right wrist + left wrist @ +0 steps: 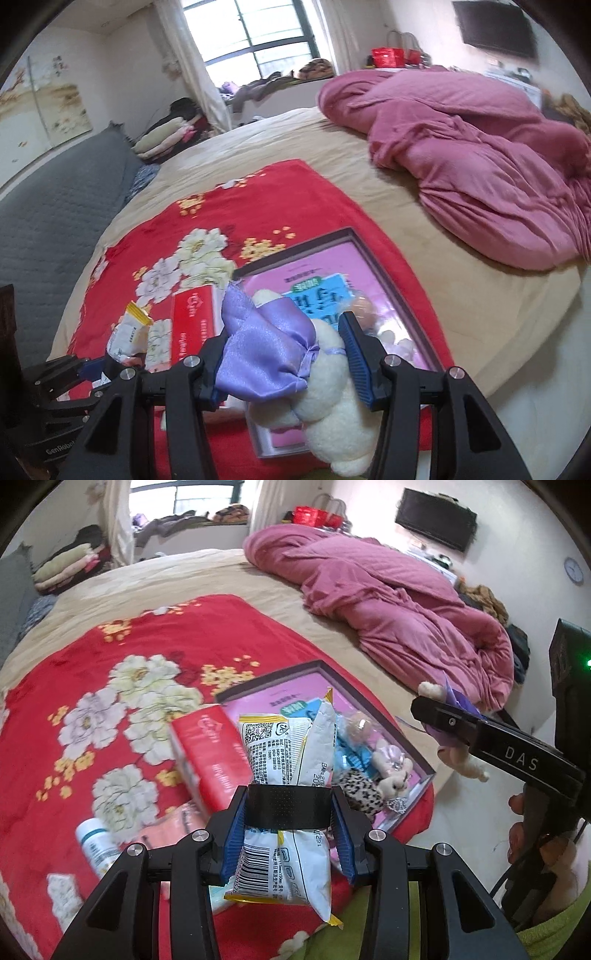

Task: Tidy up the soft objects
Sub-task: 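Carry the snack bar and lavender-bow plush over the pink tray with both grippers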

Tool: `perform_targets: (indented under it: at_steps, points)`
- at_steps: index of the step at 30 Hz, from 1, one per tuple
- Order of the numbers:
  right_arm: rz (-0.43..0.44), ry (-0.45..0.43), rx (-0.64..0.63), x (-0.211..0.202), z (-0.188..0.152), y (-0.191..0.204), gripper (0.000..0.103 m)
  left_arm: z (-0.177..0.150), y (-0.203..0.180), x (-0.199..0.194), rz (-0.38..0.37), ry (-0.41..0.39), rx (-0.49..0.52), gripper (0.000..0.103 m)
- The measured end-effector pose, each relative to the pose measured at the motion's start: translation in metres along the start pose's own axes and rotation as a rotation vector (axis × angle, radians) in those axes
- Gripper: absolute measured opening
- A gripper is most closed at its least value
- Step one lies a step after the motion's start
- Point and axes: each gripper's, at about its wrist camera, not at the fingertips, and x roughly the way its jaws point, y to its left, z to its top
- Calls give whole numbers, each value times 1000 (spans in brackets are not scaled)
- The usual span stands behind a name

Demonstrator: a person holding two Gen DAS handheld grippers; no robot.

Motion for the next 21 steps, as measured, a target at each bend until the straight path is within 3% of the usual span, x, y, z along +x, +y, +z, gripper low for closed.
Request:
perform_targets:
  at_steps: [21]
  points:
    - [-49,71,58,51,-1,-49,53,-8,-65,99,-35,158,112,44]
